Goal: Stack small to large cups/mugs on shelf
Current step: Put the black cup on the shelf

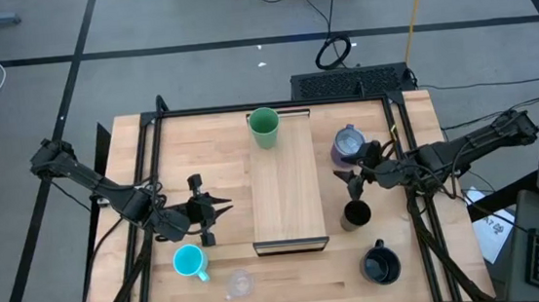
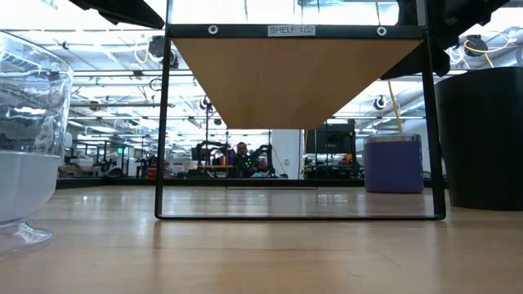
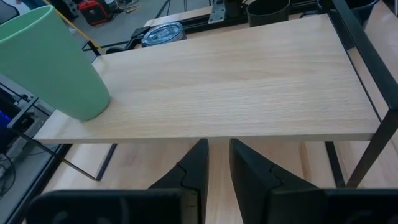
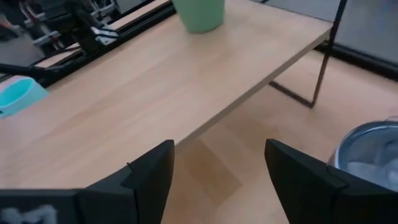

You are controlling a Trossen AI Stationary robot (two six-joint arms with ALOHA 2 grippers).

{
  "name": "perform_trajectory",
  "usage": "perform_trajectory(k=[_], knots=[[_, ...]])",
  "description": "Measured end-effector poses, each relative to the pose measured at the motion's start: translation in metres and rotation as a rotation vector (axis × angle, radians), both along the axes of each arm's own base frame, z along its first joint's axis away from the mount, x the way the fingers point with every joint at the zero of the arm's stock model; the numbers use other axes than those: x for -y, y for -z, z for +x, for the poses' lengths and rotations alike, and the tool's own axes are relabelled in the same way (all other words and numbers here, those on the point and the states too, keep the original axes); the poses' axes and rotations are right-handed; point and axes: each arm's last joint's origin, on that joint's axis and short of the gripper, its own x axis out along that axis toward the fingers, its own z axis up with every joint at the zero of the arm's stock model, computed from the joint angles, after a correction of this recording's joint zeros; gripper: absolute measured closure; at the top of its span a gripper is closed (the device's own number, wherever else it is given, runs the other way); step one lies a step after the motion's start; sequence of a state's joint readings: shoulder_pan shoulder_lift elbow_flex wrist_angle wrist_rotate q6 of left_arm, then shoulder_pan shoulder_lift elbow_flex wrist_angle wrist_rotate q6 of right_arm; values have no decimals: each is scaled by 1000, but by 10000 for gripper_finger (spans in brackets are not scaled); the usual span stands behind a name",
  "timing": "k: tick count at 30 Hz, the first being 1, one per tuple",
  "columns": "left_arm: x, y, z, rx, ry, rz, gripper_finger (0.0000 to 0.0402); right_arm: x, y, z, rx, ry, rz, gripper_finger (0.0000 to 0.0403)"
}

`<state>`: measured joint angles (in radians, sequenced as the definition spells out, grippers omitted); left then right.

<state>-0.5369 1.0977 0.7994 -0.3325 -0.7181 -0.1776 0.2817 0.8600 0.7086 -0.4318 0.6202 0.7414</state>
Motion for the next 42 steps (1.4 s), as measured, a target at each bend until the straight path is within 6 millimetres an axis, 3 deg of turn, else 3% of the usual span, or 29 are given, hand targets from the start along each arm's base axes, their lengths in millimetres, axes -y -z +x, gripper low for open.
perform_trajectory(k=[9,28,35,42], knots=[[0,-1,0,10,-5,-15,337,-6,-21,7,14,-89,70,180],[2,1,1,-10,40,-57,336,-13,-61,22,-220,-112,99,189],[2,2,1,-3,32,-75,336,-19,-62,30,-350,-162,212,189],[2,13,1,5,33,-73,336,-27,-50,37,-515,-224,349,189]])
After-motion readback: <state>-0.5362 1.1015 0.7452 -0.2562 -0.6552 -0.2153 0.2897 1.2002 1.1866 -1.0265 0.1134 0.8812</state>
